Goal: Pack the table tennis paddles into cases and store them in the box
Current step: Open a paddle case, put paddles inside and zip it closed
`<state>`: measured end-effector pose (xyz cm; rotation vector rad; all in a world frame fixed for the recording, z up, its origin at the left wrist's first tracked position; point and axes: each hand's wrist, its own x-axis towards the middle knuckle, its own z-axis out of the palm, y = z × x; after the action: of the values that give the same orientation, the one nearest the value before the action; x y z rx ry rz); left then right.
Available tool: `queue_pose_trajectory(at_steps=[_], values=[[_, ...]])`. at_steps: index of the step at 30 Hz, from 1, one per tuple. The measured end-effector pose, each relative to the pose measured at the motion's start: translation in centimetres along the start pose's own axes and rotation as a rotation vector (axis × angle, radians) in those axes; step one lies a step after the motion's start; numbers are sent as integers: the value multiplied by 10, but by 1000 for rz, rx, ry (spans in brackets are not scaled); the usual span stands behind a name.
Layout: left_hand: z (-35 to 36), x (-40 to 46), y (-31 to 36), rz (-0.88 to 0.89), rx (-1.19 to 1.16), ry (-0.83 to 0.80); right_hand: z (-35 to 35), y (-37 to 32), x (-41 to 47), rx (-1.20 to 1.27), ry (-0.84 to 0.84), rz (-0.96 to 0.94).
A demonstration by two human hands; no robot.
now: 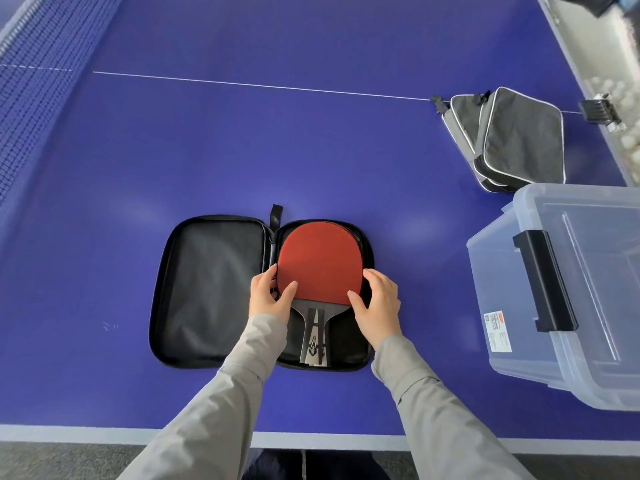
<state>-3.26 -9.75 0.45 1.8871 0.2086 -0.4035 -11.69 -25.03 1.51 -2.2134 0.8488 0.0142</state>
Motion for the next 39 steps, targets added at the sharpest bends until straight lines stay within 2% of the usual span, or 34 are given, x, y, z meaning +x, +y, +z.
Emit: queue_pose_trajectory(at_steps=[14,18,22,24,27,30,34,36,39], values=[[-13,-1,0,31,84,-51,-3,8,-2,8,-2,-7],[-57,7,-14,121,374,144,-12,29,-12,-115,18,-10],[-123,8,-41,38,640,355,-18,59,-30,-349,-42,27],[-146,5,-55,-70,686,387,-17,67,-37,-411,-71,35],[-166,0,-68,-153,702,324,-15,69,-42,-458,-107,31],[-171,-5,-70,-85,600,248,-14,66,-41,-460,-113,53],[-178,-28,-46,-42,40,130,-16,65,-42,-465,-128,64],[-174,-50,-19,4,-154,77,-18,62,-43,-469,-151,72],[-145,-86,17,167,-152,-44,-24,48,-43,-353,-117,67]])
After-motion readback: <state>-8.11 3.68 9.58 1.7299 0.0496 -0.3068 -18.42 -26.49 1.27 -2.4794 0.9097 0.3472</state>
